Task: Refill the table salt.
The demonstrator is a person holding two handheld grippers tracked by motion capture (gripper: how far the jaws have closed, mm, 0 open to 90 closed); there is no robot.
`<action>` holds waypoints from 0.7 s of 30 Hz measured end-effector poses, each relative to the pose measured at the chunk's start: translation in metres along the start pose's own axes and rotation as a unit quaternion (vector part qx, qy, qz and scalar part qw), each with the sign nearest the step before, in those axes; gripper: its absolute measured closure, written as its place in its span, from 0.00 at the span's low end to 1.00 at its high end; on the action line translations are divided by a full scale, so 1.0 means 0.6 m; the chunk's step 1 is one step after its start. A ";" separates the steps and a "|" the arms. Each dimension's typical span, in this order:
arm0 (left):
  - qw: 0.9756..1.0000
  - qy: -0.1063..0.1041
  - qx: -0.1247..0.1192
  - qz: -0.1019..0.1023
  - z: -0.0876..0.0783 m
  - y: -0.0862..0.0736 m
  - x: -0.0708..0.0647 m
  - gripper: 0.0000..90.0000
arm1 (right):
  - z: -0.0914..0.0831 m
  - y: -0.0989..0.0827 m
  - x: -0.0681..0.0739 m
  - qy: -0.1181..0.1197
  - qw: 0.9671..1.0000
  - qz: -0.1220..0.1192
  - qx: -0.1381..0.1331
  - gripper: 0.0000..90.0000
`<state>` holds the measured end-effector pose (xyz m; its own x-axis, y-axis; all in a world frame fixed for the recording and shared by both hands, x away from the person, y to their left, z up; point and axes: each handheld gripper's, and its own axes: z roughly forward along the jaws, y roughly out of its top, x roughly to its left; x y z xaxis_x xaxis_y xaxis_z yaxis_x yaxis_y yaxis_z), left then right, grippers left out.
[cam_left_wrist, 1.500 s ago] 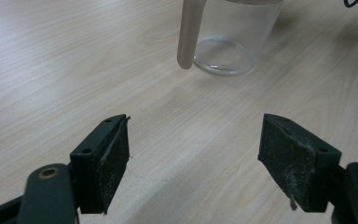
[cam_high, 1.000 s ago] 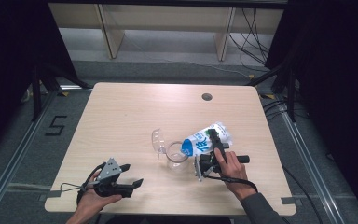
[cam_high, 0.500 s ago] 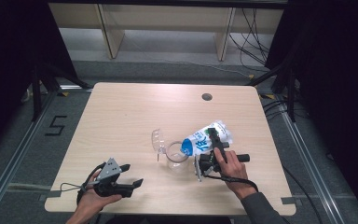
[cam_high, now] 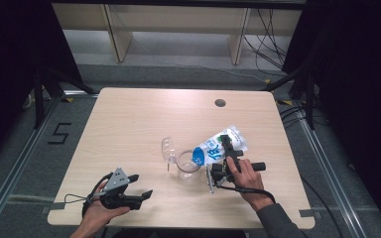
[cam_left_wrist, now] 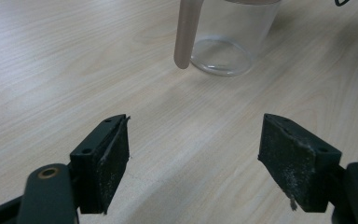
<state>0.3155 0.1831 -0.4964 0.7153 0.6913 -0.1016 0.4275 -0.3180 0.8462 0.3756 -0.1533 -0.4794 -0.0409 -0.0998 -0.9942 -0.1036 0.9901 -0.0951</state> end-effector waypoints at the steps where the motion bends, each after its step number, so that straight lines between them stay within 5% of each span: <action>1: 1.000 0.002 0.001 -0.001 -0.001 0.000 -0.001 0.27 | -0.001 0.000 -0.001 0.003 1.000 -0.001 0.003 0.62; 2: 1.000 0.001 0.001 0.000 -0.001 0.000 -0.001 0.27 | 0.000 -0.001 0.003 0.008 1.000 0.020 0.005 0.62; 6: 1.000 0.001 0.000 -0.001 0.000 0.000 -0.001 0.27 | 0.000 0.000 0.001 0.010 1.000 0.006 0.004 0.62; 18: 1.000 0.003 -0.001 0.001 -0.001 0.000 -0.001 0.27 | 0.000 -0.002 0.006 0.004 1.000 0.023 0.003 0.62; 21: 1.000 0.004 -0.004 -0.002 0.000 0.000 -0.001 0.27 | -0.001 -0.001 -0.001 -0.005 1.000 -0.009 -0.003 0.62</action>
<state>0.3149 0.1825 -0.4961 0.7091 0.6978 -0.1011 0.4264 -0.3102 0.8497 0.3753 -0.1537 -0.4785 -0.0298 -0.1171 -0.9927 -0.1097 0.9875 -0.1132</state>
